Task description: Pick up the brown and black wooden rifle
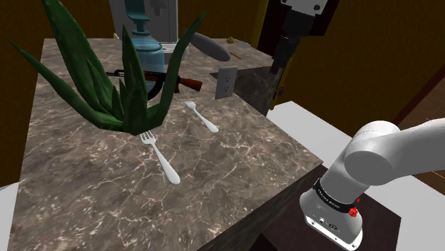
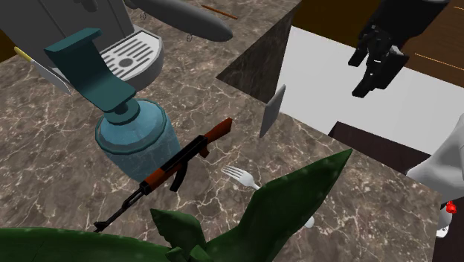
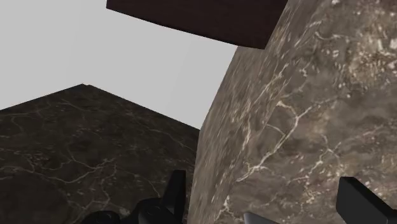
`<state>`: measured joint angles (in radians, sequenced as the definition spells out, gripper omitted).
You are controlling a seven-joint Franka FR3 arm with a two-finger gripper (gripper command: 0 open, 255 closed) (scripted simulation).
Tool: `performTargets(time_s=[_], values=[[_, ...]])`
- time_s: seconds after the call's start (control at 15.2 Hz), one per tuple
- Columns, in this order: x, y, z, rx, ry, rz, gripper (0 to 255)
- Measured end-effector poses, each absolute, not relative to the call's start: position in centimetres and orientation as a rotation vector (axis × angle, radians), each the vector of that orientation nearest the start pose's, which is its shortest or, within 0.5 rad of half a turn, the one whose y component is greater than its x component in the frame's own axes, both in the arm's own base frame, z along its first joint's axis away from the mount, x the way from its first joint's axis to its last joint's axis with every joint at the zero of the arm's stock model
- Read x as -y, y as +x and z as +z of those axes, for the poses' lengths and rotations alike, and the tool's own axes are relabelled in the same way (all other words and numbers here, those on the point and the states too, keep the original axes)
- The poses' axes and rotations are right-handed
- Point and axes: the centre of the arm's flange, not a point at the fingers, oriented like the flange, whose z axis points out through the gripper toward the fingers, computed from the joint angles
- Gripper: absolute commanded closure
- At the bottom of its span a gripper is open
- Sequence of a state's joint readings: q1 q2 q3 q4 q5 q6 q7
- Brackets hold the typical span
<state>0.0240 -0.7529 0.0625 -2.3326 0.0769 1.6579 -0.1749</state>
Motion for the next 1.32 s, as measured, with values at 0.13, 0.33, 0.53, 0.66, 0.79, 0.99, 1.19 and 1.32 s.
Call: performTargets(time_s=[0.13,0.33,0.53,0.66,0.79,0.99,1.19,1.32], values=[[-4.3,33.1,59.9,0.406,-3.079,-0.124,0],[-4.9,36.4,59.4,0.568,-3.037,-0.126,0],[-6.2,39.7,58.7,0.755,-2.977,-0.127,0],[-7.0,42.1,58.3,0.876,-2.931,-0.128,0],[-8.1,44.4,57.8,0.999,-2.879,-0.129,0],[-10.7,47.4,57.2,1.176,-2.792,-0.130,0],[-13.4,50.4,56.7,1.346,-2.695,-0.131,0],[-15.3,52.2,56.5,1.455,-2.625,-0.131,0]])
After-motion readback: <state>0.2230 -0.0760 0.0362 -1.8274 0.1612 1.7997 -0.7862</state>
